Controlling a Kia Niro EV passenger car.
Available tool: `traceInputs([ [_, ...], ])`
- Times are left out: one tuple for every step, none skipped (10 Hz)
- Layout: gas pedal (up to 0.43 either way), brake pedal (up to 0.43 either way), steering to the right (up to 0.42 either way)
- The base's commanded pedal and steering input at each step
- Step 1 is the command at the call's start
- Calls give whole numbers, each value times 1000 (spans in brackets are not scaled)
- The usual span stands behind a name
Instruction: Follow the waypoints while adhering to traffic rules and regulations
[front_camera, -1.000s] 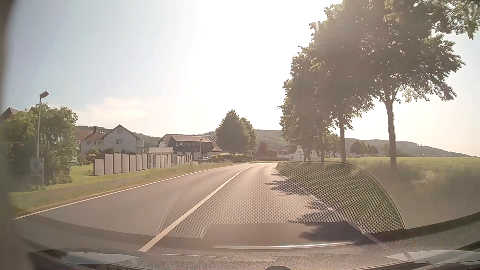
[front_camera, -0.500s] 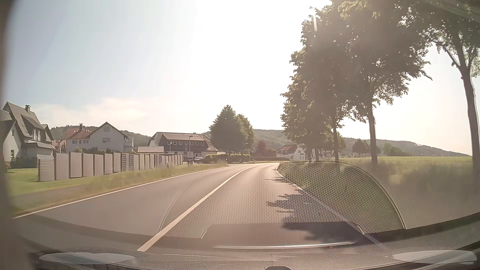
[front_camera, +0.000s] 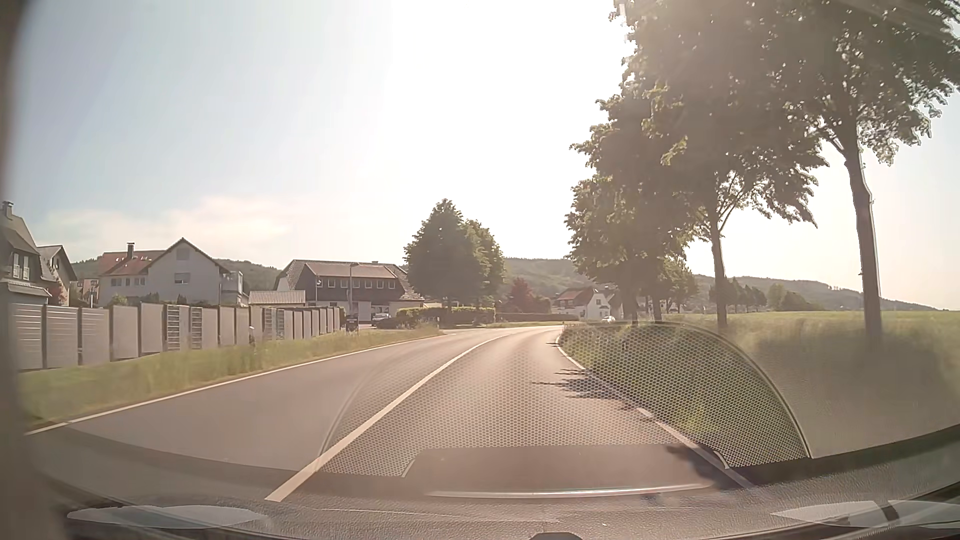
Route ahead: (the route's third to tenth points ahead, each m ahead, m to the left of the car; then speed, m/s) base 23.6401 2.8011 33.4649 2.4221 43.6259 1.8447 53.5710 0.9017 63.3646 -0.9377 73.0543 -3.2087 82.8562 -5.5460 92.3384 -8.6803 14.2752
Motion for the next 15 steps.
traceInputs([
  [138,0,4],
  [138,0,4],
  [138,0,4],
  [130,0,4],
  [130,0,4],
  [130,0,4],
  [130,0,4],
  [130,0,4],
  [130,0,4],
  [130,0,4],
  [130,0,4],
  [130,0,4],
  [130,0,4],
  [138,0,5],
  [157,0,8],
])
